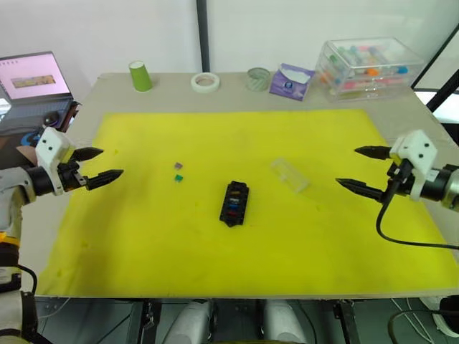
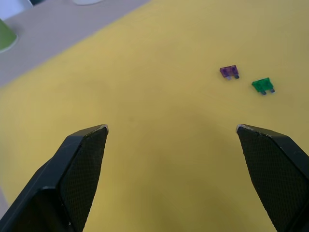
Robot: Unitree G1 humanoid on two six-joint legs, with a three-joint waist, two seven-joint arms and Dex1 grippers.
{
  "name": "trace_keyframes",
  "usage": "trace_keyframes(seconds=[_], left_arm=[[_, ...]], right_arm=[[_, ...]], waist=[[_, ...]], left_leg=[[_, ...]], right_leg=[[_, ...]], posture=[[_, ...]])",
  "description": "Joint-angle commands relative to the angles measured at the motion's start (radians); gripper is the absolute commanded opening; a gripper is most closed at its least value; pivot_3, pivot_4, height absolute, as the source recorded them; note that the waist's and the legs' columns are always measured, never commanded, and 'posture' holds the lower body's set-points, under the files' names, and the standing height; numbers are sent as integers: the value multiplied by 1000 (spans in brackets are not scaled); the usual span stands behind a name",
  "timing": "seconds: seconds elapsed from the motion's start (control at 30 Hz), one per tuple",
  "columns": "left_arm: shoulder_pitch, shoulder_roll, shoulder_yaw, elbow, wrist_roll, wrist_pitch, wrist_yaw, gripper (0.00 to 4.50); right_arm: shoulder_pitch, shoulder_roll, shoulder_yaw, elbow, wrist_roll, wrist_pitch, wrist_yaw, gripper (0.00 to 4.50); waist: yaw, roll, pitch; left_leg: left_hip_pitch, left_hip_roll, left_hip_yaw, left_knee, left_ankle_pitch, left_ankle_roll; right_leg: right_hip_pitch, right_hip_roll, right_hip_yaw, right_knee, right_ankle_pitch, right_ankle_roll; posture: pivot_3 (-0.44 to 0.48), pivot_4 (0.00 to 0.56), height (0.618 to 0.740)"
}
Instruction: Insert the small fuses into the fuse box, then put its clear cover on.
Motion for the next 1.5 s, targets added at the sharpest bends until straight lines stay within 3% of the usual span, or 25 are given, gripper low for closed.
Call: trace_keyframes(seconds=[0.03,0.17,0.37,0.4,0.5,0.63,0.8,1.0,1.17,1.5], left_arm=[[-3,18,97,-140,-173,353,77,4500],[-14,-18,198,-195,-315,568,163,4500],[-89,-101,398,-166,-514,1158,409,4500],[-69,-97,401,-134,-597,1208,444,4500],[-12,-107,424,-102,-805,1238,567,4500],[-9,-139,428,-25,-995,1238,742,4500],[-55,-188,356,27,-1000,1238,841,4500],[-229,-263,294,188,-847,1196,846,4500],[-334,-287,199,325,-702,1177,770,4500],[-413,-266,54,402,-492,1081,513,4500]], right_arm=[[-103,39,48,-94,83,62,-17,4475],[-222,104,130,-176,152,151,-40,4475],[-397,219,283,-273,208,270,-83,4475],[-413,225,302,-282,206,278,-82,4475],[-432,241,330,-295,190,278,-95,4475],[-433,257,350,-301,181,272,-105,4475],[-431,268,367,-314,193,287,-105,4475],[-433,269,369,-319,191,302,-113,4475],[-433,269,358,-336,209,334,-128,4475],[-421,260,341,-384,239,387,-162,4475]], waist=[[-2,0,0],[-2,0,0],[5,0,0],[6,-1,0],[3,-1,-1],[5,-2,-1],[6,-2,-1],[4,-3,-2],[-1,-3,-2],[4,-3,-2]], left_leg=[[0,0,0,0,0,0],[0,1,0,0,0,0],[0,0,-1,1,0,0],[0,0,-1,1,0,0],[0,-1,-1,1,0,0],[0,0,-2,2,0,0],[0,-1,-1,2,0,0],[0,-1,-1,2,0,-1],[0,-1,-1,2,0,-1],[0,-1,0,2,0,-1]], right_leg=[[0,0,0,0,0,0],[-1,0,1,1,0,0],[-1,1,0,3,0,0],[-1,1,0,3,0,0],[-1,0,0,4,0,0],[-1,0,1,4,0,0],[-1,-1,2,4,0,0],[-1,-1,1,4,0,0],[-2,-1,1,5,0,0],[-2,-1,1,5,0,0]], posture=[[0,150,740],[0,150,740],[0,150,740],[0,150,740],[0,150,740],[0,150,740],[0,150,740],[0,150,740],[0,150,740],[0,150,740]])
